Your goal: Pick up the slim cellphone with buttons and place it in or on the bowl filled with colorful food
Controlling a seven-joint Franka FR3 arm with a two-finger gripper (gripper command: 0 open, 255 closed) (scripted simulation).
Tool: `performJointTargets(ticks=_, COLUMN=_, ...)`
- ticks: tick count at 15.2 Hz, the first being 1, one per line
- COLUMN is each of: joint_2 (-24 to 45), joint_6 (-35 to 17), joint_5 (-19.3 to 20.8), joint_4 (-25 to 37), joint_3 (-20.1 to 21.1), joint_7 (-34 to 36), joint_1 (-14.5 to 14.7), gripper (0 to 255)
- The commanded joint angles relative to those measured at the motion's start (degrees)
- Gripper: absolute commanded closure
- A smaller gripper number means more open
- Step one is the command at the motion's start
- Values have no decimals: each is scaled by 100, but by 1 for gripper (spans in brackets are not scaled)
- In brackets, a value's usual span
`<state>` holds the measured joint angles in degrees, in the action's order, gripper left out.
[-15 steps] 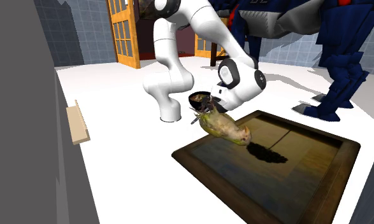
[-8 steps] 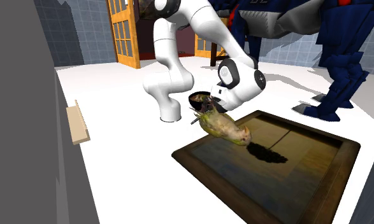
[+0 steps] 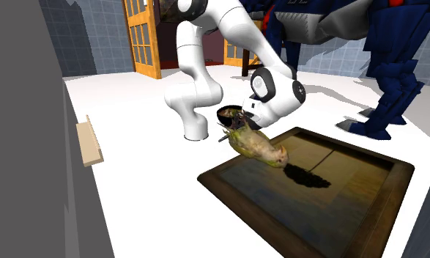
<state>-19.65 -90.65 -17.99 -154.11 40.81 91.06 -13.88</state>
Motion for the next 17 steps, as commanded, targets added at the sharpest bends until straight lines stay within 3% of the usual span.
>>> performJointTargets(ticks=1, joint_2=-84, joint_6=110, joint_5=-9, joint_4=21, joint_3=-31, joint_7=-21, joint_1=16, gripper=255)
performJointTargets(ticks=17, joint_2=-1059, joint_6=1683, joint_5=65, joint_4=654, joint_3=-531, joint_7=-210, joint_1=168, gripper=255)
